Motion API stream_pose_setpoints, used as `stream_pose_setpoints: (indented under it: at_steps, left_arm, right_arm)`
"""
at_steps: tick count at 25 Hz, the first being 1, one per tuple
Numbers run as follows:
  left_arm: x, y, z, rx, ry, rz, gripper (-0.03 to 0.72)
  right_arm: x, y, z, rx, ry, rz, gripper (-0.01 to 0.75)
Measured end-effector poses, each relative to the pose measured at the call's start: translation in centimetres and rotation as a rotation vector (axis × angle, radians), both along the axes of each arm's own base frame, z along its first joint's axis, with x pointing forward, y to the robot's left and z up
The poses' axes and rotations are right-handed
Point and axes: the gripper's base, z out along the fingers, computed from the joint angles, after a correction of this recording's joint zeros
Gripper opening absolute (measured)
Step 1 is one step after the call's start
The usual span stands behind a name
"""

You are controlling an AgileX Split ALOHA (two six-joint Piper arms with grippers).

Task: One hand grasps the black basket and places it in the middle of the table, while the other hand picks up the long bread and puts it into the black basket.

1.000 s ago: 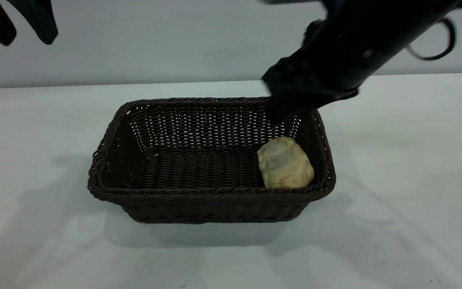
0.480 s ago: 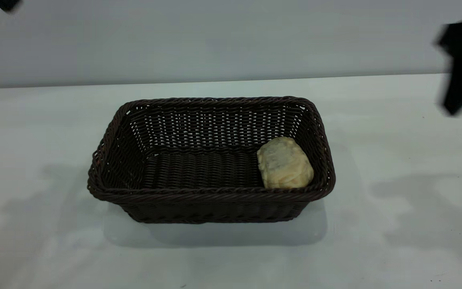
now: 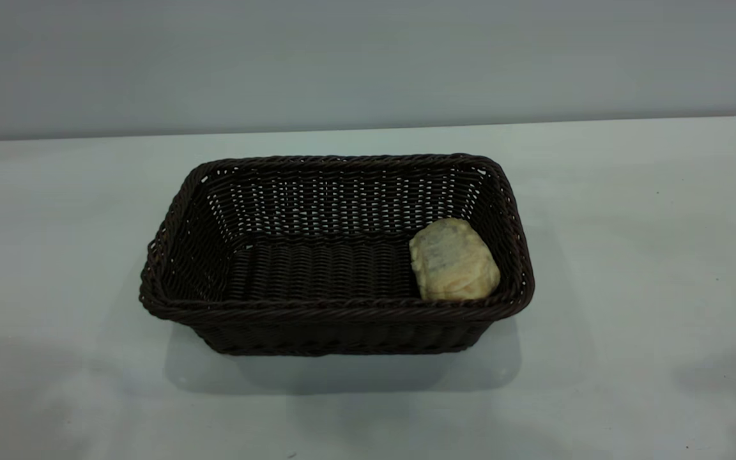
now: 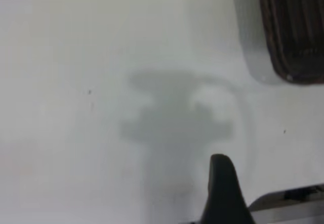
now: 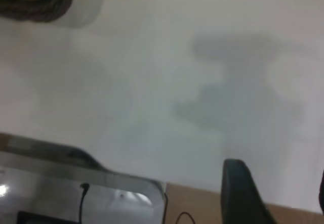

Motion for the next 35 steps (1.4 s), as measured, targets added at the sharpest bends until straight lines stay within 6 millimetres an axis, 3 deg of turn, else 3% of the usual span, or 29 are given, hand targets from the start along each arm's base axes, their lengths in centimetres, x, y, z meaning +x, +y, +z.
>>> stream_pose_setpoints:
  at_steps: [7,17,28,35]
  left_arm:
    - [-6.9,1.5,-1.0,-0.004,-0.070,0.001,0.557]
    - [-14.9,3.2,-4.2,-0.053,-0.275,0.010,0.557]
    - [-19.1,4.1,-8.0,-0.076,-0.380,0.010,0.557]
    - [-20.0,4.3,-8.2,-0.086,-0.419,0.013,0.557]
  right_arm:
    - [-7.5,-0.4,0.9,0.040,-0.164,-0.003,0.360]
    - [-13.9,-0.9,-1.6,0.040,-0.318,0.022,0.360]
    - [-17.0,-1.4,-3.3,0.009,-0.427,0.030,0.361]
    - [-17.3,-1.5,-3.2,0.004,-0.440,0.027,0.361]
